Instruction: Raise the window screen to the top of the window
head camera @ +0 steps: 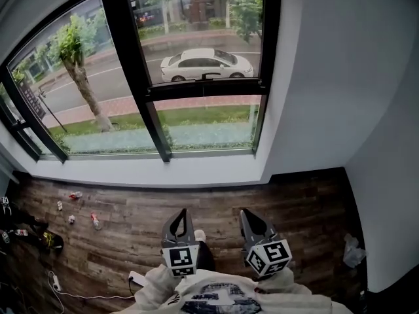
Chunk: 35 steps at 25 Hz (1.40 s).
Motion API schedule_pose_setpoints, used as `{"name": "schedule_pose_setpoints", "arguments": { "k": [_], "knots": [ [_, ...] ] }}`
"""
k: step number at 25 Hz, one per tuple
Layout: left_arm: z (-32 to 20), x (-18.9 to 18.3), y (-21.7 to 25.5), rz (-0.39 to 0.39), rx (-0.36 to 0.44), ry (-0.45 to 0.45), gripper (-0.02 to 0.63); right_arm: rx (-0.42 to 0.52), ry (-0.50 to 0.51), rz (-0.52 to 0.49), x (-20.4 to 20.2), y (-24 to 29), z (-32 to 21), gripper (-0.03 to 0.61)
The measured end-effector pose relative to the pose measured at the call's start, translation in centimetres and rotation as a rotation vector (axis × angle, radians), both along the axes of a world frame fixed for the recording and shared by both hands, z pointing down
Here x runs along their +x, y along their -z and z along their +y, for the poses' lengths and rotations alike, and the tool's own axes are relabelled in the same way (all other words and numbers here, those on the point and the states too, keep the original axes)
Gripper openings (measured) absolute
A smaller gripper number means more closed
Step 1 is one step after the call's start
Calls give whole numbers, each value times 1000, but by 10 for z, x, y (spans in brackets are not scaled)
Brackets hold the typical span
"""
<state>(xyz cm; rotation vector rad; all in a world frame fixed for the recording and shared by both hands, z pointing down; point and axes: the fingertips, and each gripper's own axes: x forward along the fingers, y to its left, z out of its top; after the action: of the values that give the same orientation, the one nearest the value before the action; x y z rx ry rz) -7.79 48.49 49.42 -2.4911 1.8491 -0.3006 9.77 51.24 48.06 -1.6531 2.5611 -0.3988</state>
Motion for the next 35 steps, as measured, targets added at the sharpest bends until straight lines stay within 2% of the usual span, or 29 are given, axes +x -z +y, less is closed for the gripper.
{"name": "schedule_pose_setpoints", "arguments": {
  "k": [8, 12, 15, 20, 28, 35],
  "knots": [
    [-129, -18, -14, -27, 15, -43, 0, -9, -42, 13, -18, -18, -125, 5],
    [-214, -43, -4, -20, 23, -43, 0, -17, -35, 3, -40, -5, -212, 6],
    [-281, -70, 2, -44, 41, -23, 0, 8, -26, 23, -62, 10, -278, 6],
    [-372, -90, -7, -39, 3, -25, 0, -28, -33, 22, -82, 0, -368, 6],
    [-470, -92, -21, -33, -35, -73, 0, -103, -55, 35, -92, -22, -472, 6],
    [-528, -99, -27, -34, -45, -83, 0, -95, -88, 51, -89, -15, -522, 6]
  ]
}}
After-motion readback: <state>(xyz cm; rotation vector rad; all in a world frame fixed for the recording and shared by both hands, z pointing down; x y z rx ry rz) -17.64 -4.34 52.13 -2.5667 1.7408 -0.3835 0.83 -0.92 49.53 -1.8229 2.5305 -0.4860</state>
